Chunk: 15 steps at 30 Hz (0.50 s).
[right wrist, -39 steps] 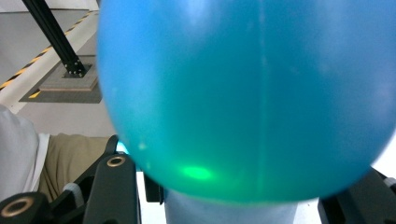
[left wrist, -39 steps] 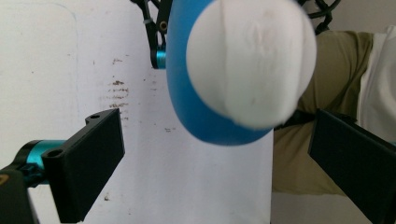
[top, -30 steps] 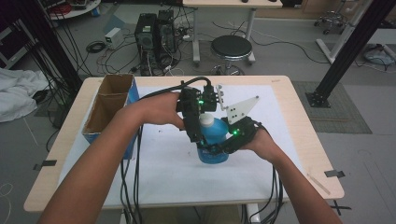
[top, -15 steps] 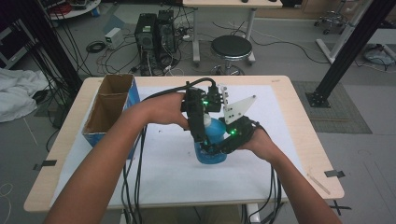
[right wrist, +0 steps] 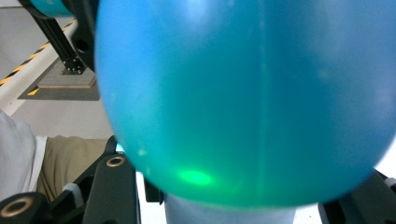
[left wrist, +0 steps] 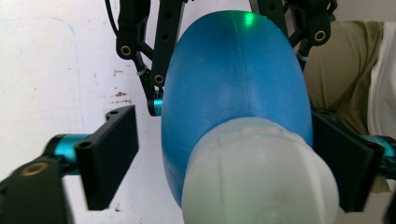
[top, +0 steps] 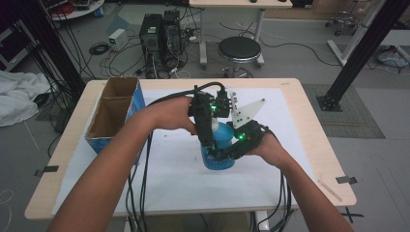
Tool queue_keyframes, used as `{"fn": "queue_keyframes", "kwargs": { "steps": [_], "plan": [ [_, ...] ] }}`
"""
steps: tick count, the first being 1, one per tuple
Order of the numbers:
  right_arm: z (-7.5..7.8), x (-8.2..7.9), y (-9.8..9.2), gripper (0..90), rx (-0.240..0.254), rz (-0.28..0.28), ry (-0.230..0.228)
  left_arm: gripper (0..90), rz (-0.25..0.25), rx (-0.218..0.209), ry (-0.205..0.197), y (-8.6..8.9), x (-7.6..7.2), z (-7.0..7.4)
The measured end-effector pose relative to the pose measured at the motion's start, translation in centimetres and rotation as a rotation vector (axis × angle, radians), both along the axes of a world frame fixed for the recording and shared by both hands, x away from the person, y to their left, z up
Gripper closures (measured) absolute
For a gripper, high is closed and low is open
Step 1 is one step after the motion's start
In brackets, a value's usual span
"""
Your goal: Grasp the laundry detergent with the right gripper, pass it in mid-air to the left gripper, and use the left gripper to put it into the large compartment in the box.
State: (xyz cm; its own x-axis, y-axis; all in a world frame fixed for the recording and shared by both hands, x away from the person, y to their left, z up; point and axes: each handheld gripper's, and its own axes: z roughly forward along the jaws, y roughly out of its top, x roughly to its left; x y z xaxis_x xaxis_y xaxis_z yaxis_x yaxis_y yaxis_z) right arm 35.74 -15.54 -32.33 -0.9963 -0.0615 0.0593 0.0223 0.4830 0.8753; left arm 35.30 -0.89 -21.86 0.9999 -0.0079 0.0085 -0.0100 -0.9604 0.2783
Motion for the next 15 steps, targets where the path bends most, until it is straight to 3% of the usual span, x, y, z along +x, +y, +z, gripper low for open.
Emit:
{"fn": "queue_keyframes", "kwargs": {
  "steps": [15],
  "plan": [
    [0.13,-0.11,-0.05,44.3,0.0,-0.004,0.001,23.2,-0.008,0.0,-0.004,-0.03,-0.05,0.0]
  ]
}}
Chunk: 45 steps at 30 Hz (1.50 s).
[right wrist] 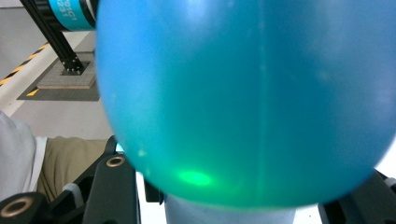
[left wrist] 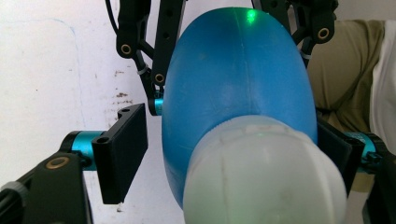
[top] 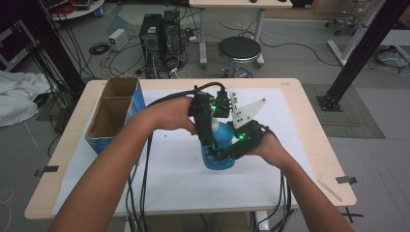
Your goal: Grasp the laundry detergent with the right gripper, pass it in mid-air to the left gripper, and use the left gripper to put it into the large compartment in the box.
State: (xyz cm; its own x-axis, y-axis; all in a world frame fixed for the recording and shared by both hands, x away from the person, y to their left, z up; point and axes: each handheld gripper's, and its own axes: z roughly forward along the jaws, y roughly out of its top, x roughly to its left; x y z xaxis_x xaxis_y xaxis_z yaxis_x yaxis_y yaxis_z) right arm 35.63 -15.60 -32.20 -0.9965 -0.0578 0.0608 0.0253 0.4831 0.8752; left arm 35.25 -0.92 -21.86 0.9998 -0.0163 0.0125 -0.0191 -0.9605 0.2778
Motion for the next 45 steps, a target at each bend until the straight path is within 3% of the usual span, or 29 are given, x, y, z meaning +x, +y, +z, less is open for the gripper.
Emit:
{"fn": "queue_keyframes", "kwargs": {
  "steps": [16,32,36,41,45],
  "plan": [
    [0.0,-0.1,0.1,44.4,-0.001,0.0,-0.001,36.7,-0.04,-0.02,0.003,0.1,-0.4,0.2],
    [0.1,-0.2,0.0,44.2,-0.004,0.007,-0.007,37.6,-0.04,-0.019,-0.01,-0.1,-0.7,0.3],
    [0.2,-0.3,0.0,43.2,-0.028,0.002,-0.007,37.6,-0.041,-0.019,-0.01,-0.3,-0.8,0.3],
    [0.7,-0.2,-1.0,23.9,-0.041,-0.039,0.022,37.7,-0.039,-0.006,-0.01,-0.3,-0.8,0.3],
    [1.0,-0.6,-2.4,22.0,-0.076,-0.044,0.044,37.7,-0.022,-0.007,-0.016,0.3,-0.6,0.5]
  ]
}}
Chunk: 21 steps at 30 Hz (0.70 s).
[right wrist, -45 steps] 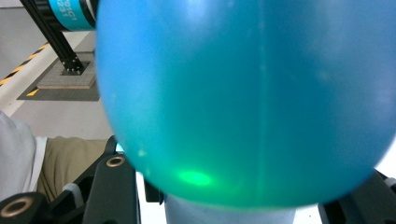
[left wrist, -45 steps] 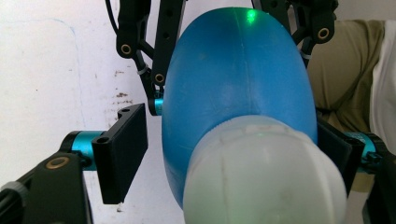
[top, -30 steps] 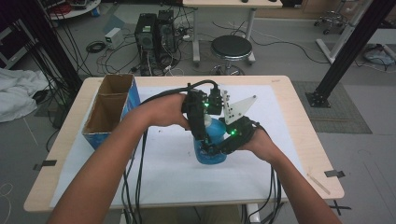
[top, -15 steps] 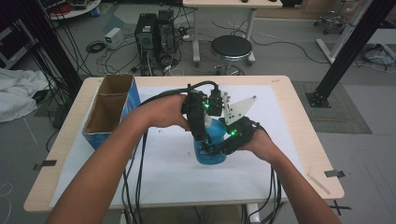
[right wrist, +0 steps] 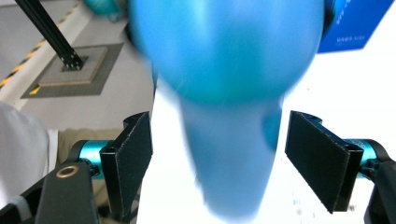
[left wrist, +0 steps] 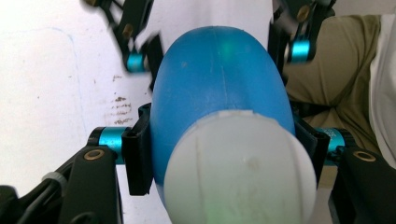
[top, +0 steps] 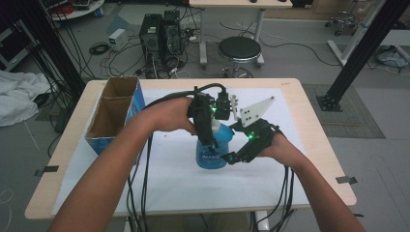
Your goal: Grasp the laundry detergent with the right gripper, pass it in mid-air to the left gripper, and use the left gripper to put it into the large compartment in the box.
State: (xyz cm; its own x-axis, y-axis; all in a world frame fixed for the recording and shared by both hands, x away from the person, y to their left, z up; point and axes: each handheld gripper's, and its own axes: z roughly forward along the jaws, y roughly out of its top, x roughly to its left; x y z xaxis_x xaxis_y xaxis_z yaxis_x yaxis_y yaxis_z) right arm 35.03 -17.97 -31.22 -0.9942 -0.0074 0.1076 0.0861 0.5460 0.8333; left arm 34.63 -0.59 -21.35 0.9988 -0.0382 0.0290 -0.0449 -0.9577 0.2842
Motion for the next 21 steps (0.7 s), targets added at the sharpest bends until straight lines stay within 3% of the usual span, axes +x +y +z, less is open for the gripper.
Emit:
{"fn": "queue_keyframes", "kwargs": {
  "steps": [3,9,12,16,17,18,21],
  "plan": [
    [0.0,-0.3,-0.8,21.2,-0.057,-0.034,0.02,37.7,0.02,0.007,-0.006,0.5,0.2,0.1],
    [-0.2,-0.1,-2.3,21.1,-0.2,-0.193,0.038,37.6,0.063,0.006,-0.024,1.5,0.6,0.2],
    [0.0,0.3,-3.5,21.1,-0.201,-0.233,0.055,37.6,0.086,0.012,-0.031,1.9,0.8,0.3],
    [0.4,0.5,-4.7,21.0,-0.232,-0.23,0.069,37.6,0.11,0.013,-0.037,2.4,1.2,0.3],
    [0.4,0.5,-4.9,15.3,-0.244,-0.247,0.069,37.6,0.118,0.011,-0.04,2.5,1.2,0.3],
    [0.5,0.5,-5.0,1.0,-0.267,-0.269,0.058,37.6,0.123,0.012,-0.046,2.6,1.3,0.4],
    [0.6,0.4,-5.6,0.6,-0.317,-0.271,0.015,37.6,0.159,0.003,-0.058,2.9,1.5,0.5]
  ]
}}
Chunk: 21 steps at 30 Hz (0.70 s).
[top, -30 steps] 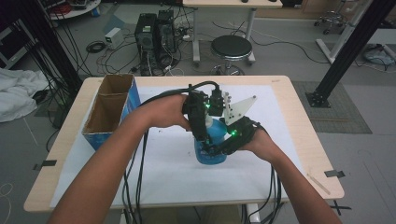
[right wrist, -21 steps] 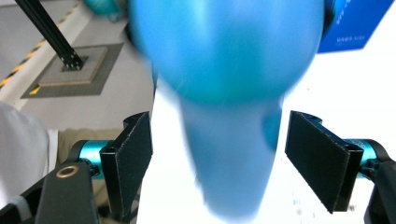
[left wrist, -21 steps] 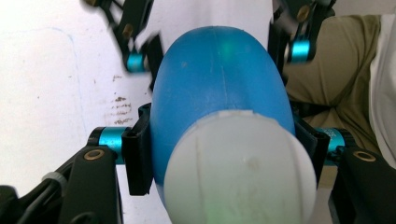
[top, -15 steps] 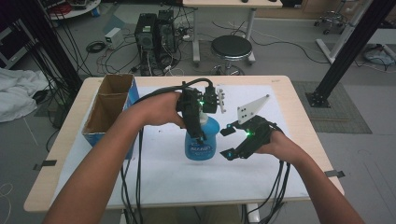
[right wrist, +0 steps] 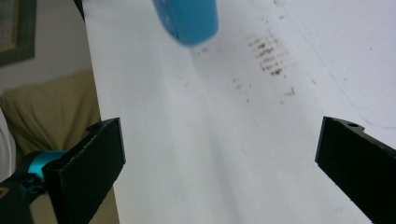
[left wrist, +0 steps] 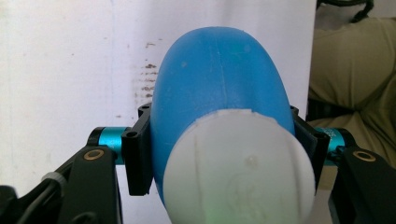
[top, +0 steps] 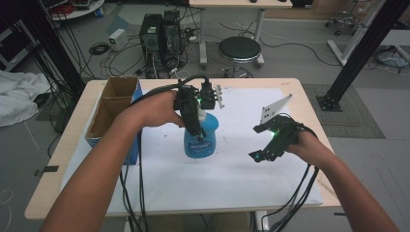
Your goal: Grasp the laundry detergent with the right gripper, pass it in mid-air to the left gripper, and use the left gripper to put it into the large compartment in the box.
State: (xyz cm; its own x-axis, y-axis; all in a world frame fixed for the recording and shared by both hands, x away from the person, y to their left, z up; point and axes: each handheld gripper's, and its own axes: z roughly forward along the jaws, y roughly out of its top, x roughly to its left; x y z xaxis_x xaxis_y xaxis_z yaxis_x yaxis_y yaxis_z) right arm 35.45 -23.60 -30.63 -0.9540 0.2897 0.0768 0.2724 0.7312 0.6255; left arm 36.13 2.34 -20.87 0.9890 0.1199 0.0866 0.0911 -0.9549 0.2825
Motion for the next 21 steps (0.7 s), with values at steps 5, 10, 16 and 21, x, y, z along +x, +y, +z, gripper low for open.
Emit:
{"fn": "queue_keyframes", "kwargs": {
  "steps": [5,10,16,21],
  "plan": [
    [0.4,0.6,-1.3,0.7,-0.088,-0.083,0.053,37.5,0.046,0.0,-0.013,0.7,0.4,0.4],
    [1.3,0.6,-3.3,0.7,-0.131,-0.131,0.043,37.6,0.085,-0.014,-0.02,1.4,0.8,1.0],
    [2.5,0.3,-5.1,0.8,-0.178,-0.138,0.045,37.7,0.152,-0.013,-0.037,2.7,1.5,1.9],
    [3.2,-0.2,-6.1,0.9,-0.207,-0.157,0.009,37.7,0.19,-0.008,-0.045,3.6,1.8,2.8]
  ]
}}
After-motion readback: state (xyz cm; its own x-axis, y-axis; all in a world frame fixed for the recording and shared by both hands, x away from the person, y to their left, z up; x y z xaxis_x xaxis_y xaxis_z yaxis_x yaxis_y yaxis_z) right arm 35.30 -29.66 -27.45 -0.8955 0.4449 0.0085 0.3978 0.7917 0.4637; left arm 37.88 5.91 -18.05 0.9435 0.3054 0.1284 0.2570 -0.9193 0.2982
